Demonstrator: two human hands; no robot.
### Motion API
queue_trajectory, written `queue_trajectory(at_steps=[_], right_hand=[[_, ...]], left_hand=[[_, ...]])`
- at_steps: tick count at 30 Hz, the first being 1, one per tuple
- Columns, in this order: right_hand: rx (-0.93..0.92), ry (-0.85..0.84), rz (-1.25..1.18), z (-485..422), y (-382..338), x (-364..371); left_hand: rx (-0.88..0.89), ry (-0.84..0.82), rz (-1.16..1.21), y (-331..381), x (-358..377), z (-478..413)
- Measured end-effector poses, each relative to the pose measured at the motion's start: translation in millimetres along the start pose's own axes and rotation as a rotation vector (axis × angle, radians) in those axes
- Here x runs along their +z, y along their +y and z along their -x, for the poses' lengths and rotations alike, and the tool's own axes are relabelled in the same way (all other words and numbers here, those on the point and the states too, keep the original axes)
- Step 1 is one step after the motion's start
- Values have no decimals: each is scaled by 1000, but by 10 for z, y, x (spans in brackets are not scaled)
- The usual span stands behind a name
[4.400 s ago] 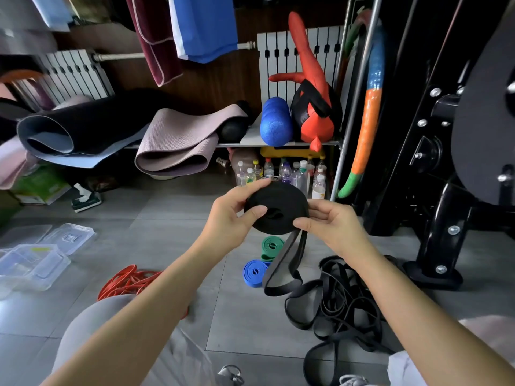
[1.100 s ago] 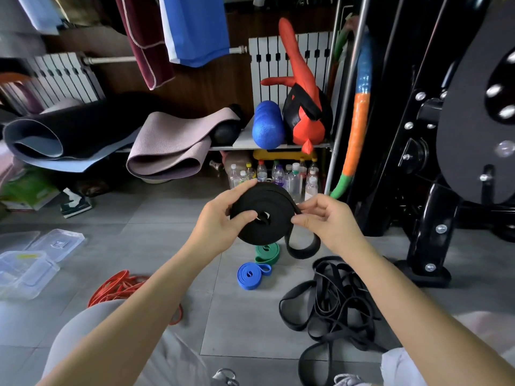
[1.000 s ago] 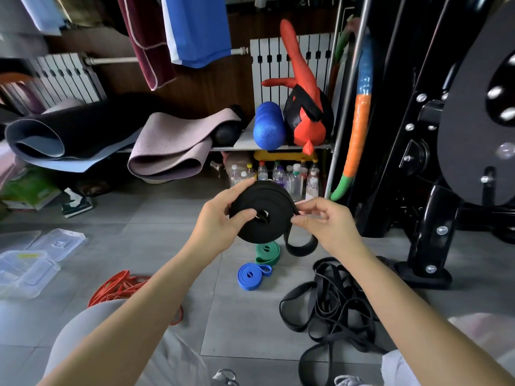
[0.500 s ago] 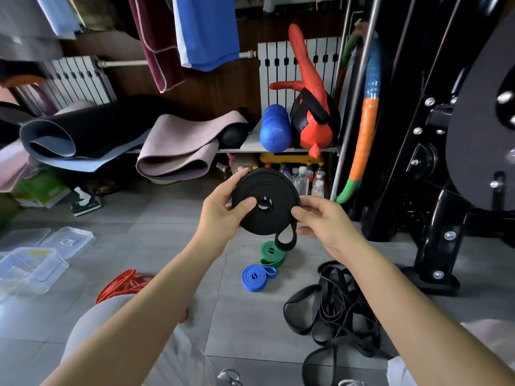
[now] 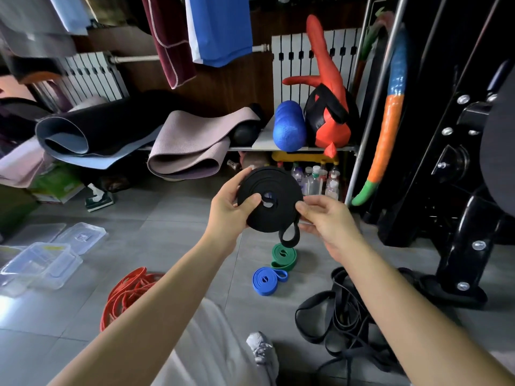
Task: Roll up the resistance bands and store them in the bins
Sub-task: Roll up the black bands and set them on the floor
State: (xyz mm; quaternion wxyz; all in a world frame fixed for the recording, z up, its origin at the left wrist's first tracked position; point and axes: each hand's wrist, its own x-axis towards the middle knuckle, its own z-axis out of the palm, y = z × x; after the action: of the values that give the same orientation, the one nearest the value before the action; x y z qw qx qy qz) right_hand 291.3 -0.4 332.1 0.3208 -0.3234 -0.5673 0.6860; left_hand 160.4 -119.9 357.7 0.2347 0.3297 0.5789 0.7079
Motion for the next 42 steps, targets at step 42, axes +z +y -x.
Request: queue_trajectory(at_steps=[42], right_hand=[[804,1,210,-1529,4929,581]], left_hand=[[-1125,436,-388,-5296,-1408,-245]])
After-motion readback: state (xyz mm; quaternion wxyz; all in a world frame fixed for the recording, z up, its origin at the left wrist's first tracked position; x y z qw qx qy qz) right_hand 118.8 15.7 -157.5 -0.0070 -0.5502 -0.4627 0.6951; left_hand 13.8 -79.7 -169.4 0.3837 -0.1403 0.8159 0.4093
